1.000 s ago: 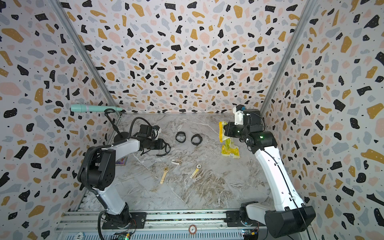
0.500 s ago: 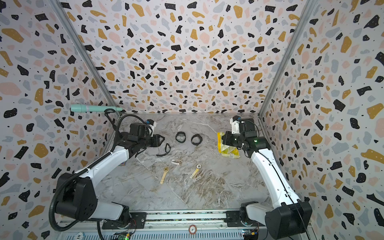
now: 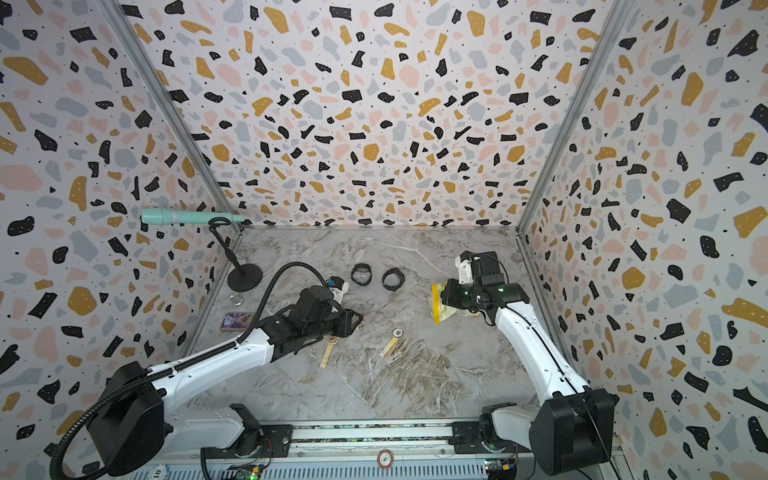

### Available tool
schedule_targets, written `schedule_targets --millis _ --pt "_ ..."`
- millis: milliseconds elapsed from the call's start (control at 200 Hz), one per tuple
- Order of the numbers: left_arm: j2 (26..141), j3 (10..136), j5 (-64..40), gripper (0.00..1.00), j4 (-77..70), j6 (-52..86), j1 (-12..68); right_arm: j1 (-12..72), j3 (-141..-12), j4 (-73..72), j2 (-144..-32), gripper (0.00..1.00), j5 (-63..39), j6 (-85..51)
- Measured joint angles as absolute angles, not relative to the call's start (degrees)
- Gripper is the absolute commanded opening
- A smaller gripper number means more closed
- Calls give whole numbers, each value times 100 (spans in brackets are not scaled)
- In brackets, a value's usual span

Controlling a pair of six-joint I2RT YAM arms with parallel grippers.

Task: Wipe the watch dial
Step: Hold the watch at the center of the board.

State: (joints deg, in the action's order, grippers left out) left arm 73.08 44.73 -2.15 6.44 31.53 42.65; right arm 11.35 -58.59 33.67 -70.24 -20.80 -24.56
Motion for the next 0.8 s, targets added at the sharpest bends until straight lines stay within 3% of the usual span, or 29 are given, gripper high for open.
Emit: schedule_targets --millis 325,601,801 --pt "8154 4606 276 43 108 3701 5441 1114 -5312 3275 -7096 0 -2003 -2436" --pt "8982 4950 148 35 97 3315 5540 1221 -5201 2912 -7334 0 -2211 -2689" --pt "9159 4960 -117 29 -21 3148 5540 1863 -5452 2816 -7752 0 -2233 -3006"
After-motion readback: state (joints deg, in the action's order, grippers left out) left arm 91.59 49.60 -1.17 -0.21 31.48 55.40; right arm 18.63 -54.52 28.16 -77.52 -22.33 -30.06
